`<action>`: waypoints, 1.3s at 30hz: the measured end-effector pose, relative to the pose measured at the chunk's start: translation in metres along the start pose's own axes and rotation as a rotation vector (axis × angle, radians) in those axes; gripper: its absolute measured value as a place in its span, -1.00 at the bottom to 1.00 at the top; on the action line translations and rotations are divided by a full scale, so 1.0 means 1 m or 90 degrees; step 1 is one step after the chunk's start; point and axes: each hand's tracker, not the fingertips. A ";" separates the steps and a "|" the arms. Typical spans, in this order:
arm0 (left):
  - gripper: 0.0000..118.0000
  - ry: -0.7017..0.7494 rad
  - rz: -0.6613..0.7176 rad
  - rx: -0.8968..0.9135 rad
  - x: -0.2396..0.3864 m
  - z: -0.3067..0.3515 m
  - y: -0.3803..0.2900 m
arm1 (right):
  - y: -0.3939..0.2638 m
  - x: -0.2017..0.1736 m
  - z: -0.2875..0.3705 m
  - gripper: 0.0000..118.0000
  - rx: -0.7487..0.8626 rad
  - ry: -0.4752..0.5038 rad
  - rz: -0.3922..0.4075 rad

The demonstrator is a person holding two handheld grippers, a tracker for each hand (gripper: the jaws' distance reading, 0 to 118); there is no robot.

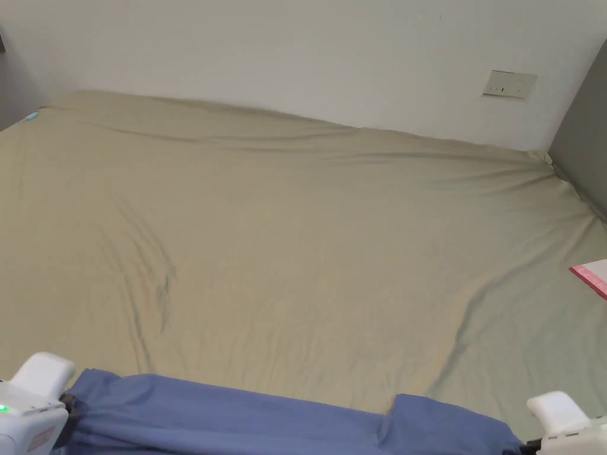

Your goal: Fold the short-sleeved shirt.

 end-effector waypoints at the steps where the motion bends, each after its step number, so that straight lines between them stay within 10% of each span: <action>1: -0.99 -0.002 -0.002 -0.008 0.000 -0.003 -0.004 | -0.003 -0.001 -0.005 -0.95 -0.007 0.000 -0.003; 16: -0.98 -0.040 -0.020 -0.101 -0.001 -0.055 -0.026 | -0.010 -0.007 -0.070 -0.83 -0.152 0.029 -0.012; 19: -0.51 -0.041 -0.016 -0.101 -0.004 -0.052 -0.022 | -0.006 -0.009 -0.057 -0.10 -0.126 -0.006 0.016; 20: 0.15 -0.022 -0.012 -0.092 -0.005 -0.048 -0.018 | -0.002 -0.010 -0.049 0.45 -0.113 -0.036 0.017; 22: 0.74 -0.023 0.007 -0.050 -0.009 -0.035 -0.008 | 0.008 -0.013 -0.026 0.76 -0.063 -0.071 0.017; 33: 0.71 -0.023 0.163 0.408 0.012 0.145 0.111 | 0.085 -0.079 0.162 0.76 0.465 -0.196 -0.044; 39: -0.19 0.019 0.126 0.566 0.058 0.207 0.126 | 0.088 -0.146 0.197 0.56 0.598 -0.215 -0.034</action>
